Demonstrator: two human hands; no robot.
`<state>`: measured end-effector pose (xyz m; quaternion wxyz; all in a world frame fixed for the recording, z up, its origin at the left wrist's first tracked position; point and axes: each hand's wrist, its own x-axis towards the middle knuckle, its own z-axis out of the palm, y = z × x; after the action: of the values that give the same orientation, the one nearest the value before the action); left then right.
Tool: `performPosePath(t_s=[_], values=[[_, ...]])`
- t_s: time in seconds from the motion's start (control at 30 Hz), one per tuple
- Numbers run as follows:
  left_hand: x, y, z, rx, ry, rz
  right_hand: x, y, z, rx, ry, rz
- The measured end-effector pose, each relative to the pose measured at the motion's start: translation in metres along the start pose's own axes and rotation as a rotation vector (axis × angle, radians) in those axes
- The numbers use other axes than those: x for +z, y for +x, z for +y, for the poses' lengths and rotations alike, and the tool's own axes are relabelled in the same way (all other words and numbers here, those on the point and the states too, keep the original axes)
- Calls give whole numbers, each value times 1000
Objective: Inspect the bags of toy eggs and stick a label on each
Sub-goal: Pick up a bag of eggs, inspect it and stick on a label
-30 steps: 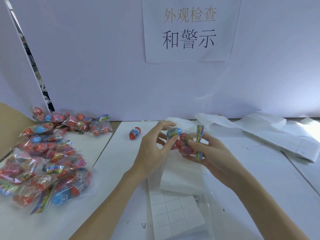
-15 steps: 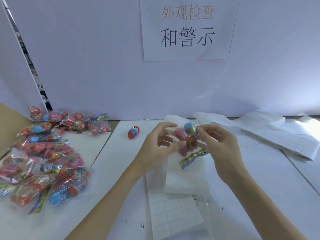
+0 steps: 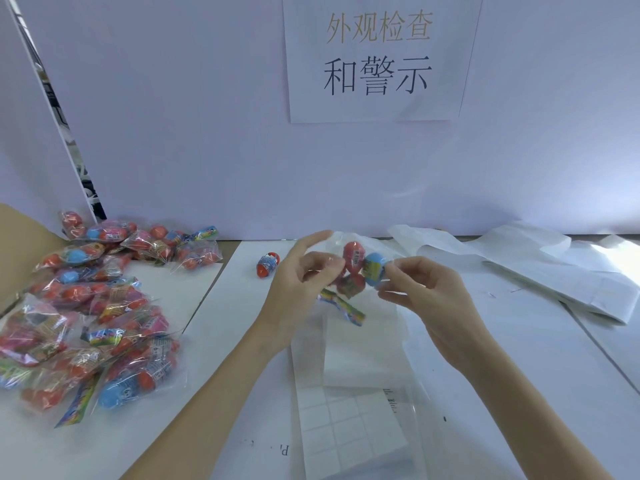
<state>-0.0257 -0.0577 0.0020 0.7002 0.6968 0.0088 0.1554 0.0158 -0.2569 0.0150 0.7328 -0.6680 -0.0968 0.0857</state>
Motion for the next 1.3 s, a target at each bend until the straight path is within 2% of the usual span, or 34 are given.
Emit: performPosePath(t_s=[0.07, 0.2, 0.27, 0.33, 0.4, 0.43, 0.5, 0.63, 0.8, 0.87, 0.93, 1.03, 1.1, 1.2, 1.3], values=[[-4, 1, 2, 33, 11, 65, 2, -3, -3, 37, 23, -125], [-4, 0, 4, 73, 10, 41, 6, -8, -2, 95, -83, -324], [0, 1, 2, 35, -14, 102, 7, -7, 1, 96, -40, -306], [2, 3, 1, -7, -4, 134, 6, -5, 3, 150, 159, -251], [3, 2, -1, -17, 25, 54, 5, -4, 2, 182, 288, -273], [3, 0, -2, -22, 41, -9, 7, -5, 2, 174, 268, -298], [6, -3, -3, -23, 53, -76, 10, -6, 6, 115, 95, -308], [3, 1, -4, 97, 9, 54, 8, -6, 10, 47, -251, -306], [-6, 5, -8, 167, 27, 142, -3, -8, 13, 17, -649, -591], [-7, 4, -8, 144, 65, 137, 0, -6, 16, -50, -724, -537], [-7, 4, -7, 95, 78, 105, 2, -4, 16, -124, -694, -407], [-3, -1, -1, 55, 82, -17, 4, -1, 16, -238, -661, -234], [-1, -3, 0, 60, 179, -87, 5, -1, 15, -292, -626, -155], [3, -5, -2, 37, 232, -148, 3, -1, 13, -360, -577, -118], [4, -3, -5, 54, 210, -90, 3, -1, 14, -386, -519, -101]])
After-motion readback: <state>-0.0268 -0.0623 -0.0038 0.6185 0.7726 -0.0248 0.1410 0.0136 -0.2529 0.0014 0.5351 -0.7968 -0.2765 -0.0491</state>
